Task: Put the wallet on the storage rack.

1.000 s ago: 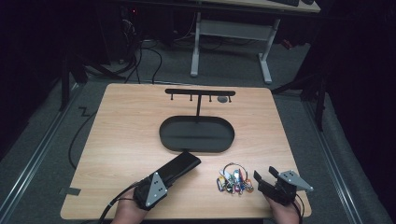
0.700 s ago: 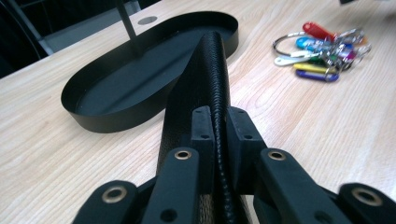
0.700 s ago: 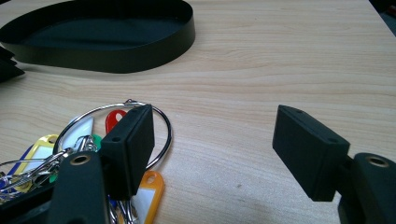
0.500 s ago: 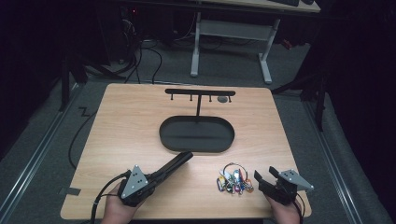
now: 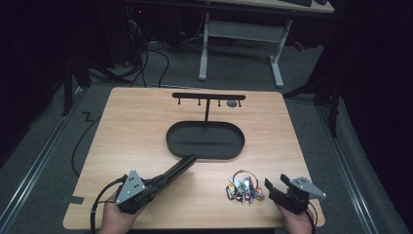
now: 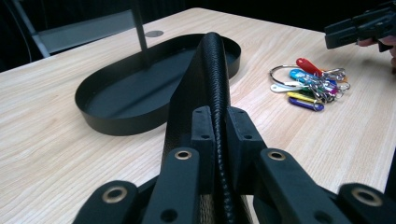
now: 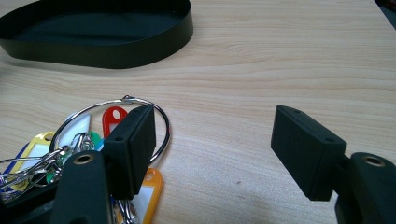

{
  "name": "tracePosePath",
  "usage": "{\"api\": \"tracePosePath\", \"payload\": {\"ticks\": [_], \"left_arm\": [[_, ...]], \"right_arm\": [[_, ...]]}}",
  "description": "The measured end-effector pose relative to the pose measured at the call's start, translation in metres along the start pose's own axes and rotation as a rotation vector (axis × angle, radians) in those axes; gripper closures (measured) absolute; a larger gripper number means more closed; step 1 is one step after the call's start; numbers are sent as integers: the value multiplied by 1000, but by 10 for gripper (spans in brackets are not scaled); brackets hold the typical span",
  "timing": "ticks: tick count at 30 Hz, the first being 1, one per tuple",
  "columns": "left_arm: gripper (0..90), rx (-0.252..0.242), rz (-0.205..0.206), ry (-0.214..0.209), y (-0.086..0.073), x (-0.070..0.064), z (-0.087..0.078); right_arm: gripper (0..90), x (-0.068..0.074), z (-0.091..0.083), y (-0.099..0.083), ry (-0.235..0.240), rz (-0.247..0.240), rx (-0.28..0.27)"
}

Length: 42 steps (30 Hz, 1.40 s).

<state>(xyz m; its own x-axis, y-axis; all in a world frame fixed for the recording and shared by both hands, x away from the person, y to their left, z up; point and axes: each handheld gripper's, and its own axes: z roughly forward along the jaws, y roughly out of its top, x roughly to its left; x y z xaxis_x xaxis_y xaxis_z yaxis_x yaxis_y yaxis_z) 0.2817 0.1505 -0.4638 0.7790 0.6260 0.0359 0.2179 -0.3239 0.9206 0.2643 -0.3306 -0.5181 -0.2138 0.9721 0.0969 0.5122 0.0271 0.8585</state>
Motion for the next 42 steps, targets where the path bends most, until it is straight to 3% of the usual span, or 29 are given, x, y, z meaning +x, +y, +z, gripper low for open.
{"api": "tracePosePath", "payload": {"ticks": [12, 20, 21, 36, 40, 41, 42], "left_arm": [[827, -16, -51, -26, 3, 3, -6], [819, 58, -92, -8, -9, 14, 4], [816, 56, -114, -16, -12, 18, 6], [773, 43, -140, 1, -16, 31, 4], [730, 48, -146, -6, -17, 33, 3], [660, 55, -141, -5, -17, 32, 4], [660, 61, -134, -4, -17, 32, 5]], "right_arm": [[315, 1, 0, 0, -2, 6, 2], [315, 1, 0, 0, -3, 0, 3], [315, 0, 0, 0, -3, 0, 3], [314, -1, 0, 0, -6, 3, 3], [311, -1, 1, 0, -4, 10, 9], [311, -1, 0, 0, -5, 2, 4], [311, -1, 0, 0, -5, 2, 4]]}}
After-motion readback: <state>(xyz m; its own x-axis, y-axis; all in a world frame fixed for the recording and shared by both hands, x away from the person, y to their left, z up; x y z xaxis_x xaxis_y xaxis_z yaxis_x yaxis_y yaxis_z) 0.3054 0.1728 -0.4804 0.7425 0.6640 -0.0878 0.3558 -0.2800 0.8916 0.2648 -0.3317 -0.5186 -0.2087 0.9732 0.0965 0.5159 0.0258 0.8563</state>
